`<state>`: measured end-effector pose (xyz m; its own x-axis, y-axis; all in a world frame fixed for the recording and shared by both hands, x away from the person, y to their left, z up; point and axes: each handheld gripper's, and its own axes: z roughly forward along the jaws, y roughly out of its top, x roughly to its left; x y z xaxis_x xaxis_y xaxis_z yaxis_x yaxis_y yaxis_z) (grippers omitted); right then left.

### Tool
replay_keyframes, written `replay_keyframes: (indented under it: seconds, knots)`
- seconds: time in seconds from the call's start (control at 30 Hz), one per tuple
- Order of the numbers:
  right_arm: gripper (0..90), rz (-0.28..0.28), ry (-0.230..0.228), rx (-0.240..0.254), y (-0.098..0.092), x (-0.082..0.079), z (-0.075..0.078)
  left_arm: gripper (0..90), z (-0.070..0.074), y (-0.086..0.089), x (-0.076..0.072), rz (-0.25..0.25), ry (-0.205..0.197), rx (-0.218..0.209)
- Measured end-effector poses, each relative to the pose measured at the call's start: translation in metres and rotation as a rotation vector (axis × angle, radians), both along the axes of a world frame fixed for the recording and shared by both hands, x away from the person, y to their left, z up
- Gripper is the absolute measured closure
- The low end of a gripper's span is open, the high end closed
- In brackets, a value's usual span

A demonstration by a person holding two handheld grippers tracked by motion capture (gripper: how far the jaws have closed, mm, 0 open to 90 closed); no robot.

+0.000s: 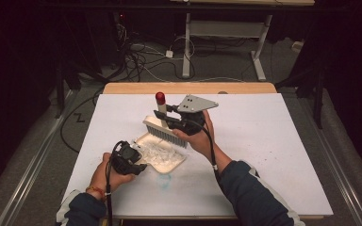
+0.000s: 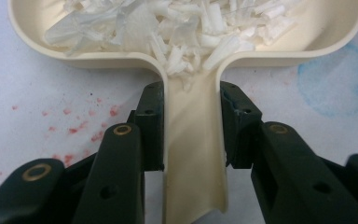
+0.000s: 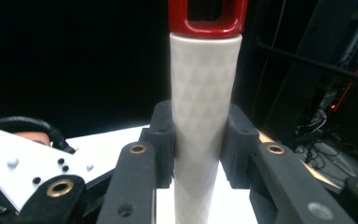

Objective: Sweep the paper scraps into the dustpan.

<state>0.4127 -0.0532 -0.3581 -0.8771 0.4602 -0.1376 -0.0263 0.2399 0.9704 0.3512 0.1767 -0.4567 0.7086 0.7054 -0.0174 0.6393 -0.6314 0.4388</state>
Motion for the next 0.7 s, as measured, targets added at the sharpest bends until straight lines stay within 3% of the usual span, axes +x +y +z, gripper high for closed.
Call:
replay_keyframes:
  seconds: [0.17,0.37,0.4,0.53,0.7]
  knots:
    - [70.1,-0.037,-0.010,0.006,-0.012,-0.001,0.009,63.6,0.001,0.003,-0.002,0.002,-0.004,-0.001]
    - [70.1,-0.111,-0.023,-0.038,-0.028,0.005,0.008,63.5,0.000,0.011,-0.008,0.000,0.008,0.002]
    - [70.0,-0.147,-0.024,-0.038,-0.033,0.009,0.007,63.5,0.000,0.013,-0.009,0.001,0.012,0.001]
    - [70.0,-0.203,-0.013,-0.049,-0.037,0.019,0.003,63.5,-0.002,0.019,-0.009,0.016,0.021,0.000]
    - [70.0,-0.283,-0.020,-0.119,-0.035,0.034,-0.013,63.5,-0.003,0.024,-0.007,0.032,0.020,-0.003]
